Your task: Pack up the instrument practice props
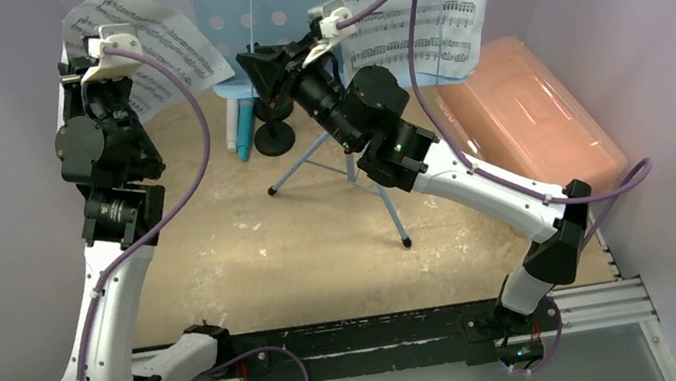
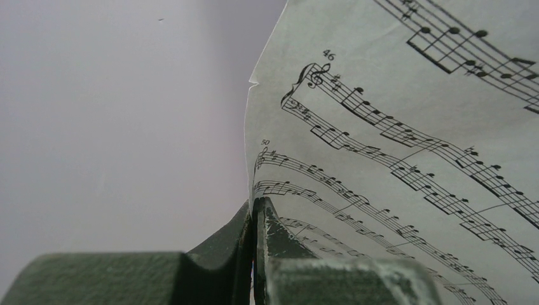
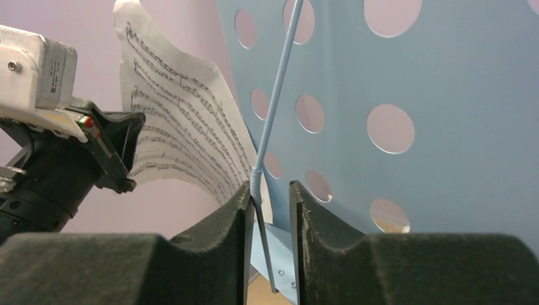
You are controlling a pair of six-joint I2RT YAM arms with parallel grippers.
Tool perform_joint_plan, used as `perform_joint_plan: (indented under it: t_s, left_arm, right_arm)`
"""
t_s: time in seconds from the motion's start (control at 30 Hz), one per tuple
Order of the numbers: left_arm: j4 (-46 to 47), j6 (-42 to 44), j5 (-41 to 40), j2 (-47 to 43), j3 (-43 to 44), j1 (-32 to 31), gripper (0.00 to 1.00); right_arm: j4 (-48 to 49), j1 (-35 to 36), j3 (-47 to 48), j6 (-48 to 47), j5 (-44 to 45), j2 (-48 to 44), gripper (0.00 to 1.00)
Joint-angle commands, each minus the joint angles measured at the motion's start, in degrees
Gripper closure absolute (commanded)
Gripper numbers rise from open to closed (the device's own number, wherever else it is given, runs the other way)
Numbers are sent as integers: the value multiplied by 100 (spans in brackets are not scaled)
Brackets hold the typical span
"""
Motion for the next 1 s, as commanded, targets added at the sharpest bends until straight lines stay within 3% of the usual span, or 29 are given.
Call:
perform_joint_plan:
  t_s: [0.0,0.33,0.6,0.7,0.97]
  left_arm:
    - [183,288,-48,2,-66,22,100]
    - [294,633,-197,3,-207,28,100]
    - [304,258,-723,197,-159,29,100]
    - [38,-142,-888,277,-64,30,100]
    - [-1337,-1822,-1096,347,-329,39,100]
  right_arm:
    - [235,-17,-164,-11,146,-403,68]
    - [484,-21,-1254,-461,-380,-1373,42]
    - [843,-14,-3244,-1063,-1462,-2862,18]
    - [963,-11,-4101,-1090,-1588,-3420,3]
    - [922,-13,-5738,-818,-1531,-4485,2]
